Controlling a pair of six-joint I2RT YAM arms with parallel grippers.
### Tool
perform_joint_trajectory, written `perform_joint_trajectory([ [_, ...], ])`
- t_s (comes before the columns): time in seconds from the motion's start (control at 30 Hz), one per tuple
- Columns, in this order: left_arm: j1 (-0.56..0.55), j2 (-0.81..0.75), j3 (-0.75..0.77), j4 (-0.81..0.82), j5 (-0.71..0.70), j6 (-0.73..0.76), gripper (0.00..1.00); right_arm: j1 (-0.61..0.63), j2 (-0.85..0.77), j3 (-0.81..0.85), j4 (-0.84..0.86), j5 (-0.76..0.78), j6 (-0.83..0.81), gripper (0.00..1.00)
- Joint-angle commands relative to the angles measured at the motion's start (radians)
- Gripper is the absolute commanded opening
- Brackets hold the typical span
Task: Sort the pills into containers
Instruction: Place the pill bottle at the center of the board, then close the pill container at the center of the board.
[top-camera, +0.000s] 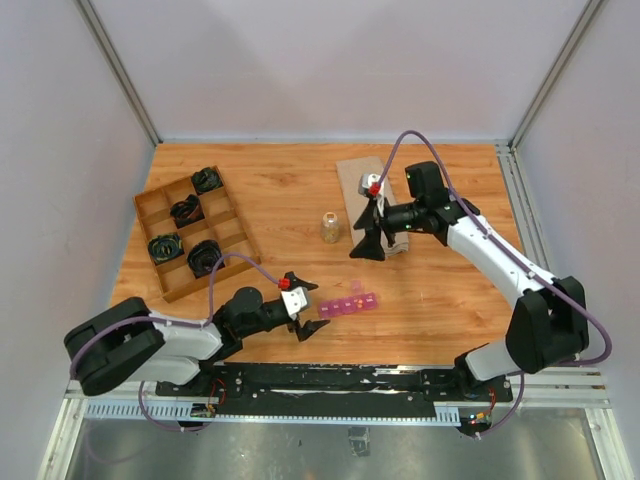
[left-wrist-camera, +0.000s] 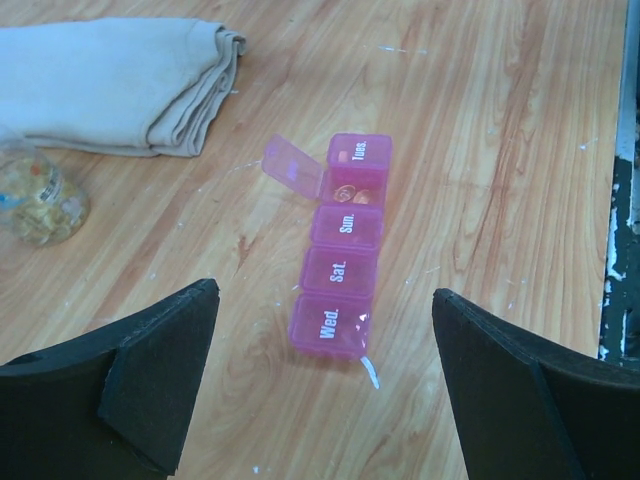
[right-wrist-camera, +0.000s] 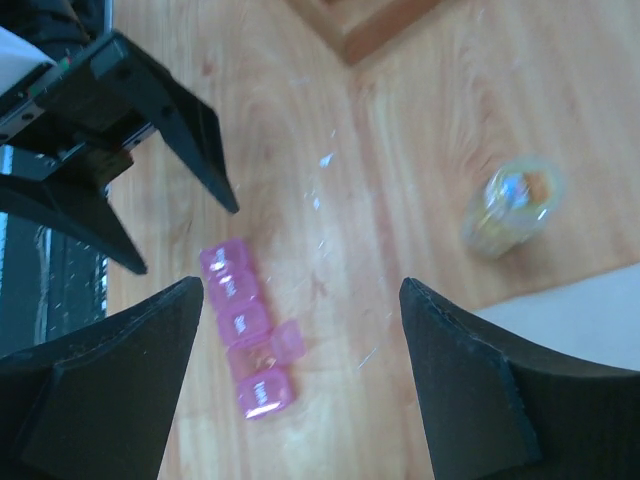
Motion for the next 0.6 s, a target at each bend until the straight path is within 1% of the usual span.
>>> perform_joint_trajectory([
  [0.0,-0.003,0.116,0.057,0.104,0.057,0.097,0.92,-0.074,0.012,-0.066,-0.093,-0.084,-0.001,0.80],
  [0.1,-0.004,0.209,0.089,0.156,0.086,0.106,0.92,-0.110,0.050,-0.041,-0.142,-0.075,-0.008,0.77],
  [0.17,-0.005,0.268,0.116,0.172,0.093,0.098,0.92,-0.115,0.071,-0.034,-0.152,-0.065,-0.008,0.75],
  [0.27,-0.005,0.339,0.159,0.176,0.094,0.077,0.91,-0.115,0.096,-0.026,-0.164,-0.061,-0.010,0.74],
  [0.4,-0.005,0.400,0.182,0.184,0.090,0.048,0.87,-0.114,0.106,-0.023,-0.170,-0.043,-0.011,0.74],
  [0.57,-0.004,0.465,0.201,0.185,0.083,0.007,0.79,-0.115,0.125,-0.018,-0.169,-0.012,-0.002,0.71],
])
